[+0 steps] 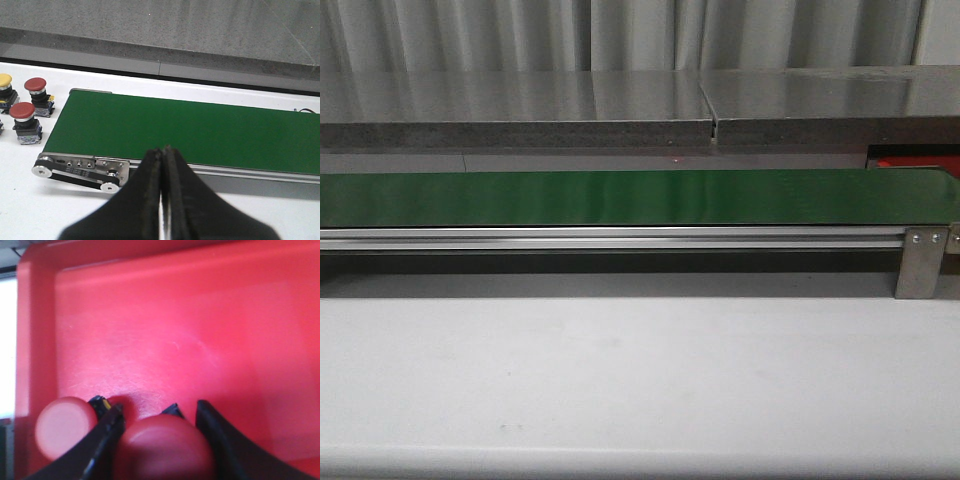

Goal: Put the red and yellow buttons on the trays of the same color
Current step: 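Carry the red button with the right gripper into the red tray, release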

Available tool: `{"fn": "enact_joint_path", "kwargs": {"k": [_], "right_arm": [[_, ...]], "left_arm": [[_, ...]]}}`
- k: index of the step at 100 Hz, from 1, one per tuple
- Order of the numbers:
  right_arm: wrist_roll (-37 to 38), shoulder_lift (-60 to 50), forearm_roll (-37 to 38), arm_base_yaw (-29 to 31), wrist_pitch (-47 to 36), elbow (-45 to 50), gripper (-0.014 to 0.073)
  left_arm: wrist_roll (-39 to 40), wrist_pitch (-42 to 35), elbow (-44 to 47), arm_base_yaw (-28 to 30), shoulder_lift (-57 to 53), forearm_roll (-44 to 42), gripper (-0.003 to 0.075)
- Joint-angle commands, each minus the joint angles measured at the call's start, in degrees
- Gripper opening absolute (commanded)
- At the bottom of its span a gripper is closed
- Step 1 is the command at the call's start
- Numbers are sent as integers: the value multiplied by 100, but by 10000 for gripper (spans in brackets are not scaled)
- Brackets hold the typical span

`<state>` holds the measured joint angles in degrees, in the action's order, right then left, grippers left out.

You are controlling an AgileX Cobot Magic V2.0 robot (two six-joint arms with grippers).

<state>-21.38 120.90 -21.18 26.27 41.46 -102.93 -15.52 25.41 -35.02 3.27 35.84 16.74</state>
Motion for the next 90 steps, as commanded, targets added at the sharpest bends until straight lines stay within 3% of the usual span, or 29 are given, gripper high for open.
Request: {"fn": "enact_joint_path", "kwargs": {"k": [1, 31, 66, 75, 90], "right_arm": [[-5, -155, -172, 14, -351, -290, 93], [-5, 469, -271, 14, -106, -914, 93], [-5, 707, -271, 14, 44, -926, 101], [-5, 712, -271, 14, 52, -926, 169], [-5, 705, -271, 18, 151, -1125, 406]], "left_arm": [[4, -433, -142, -39, 6, 78, -19], [4, -433, -142, -39, 6, 78, -19], [4, -433, -142, -39, 6, 78, -19], [4, -433, -142, -39, 6, 78, -19], [4, -433, -142, -39, 6, 78, -19]]}}
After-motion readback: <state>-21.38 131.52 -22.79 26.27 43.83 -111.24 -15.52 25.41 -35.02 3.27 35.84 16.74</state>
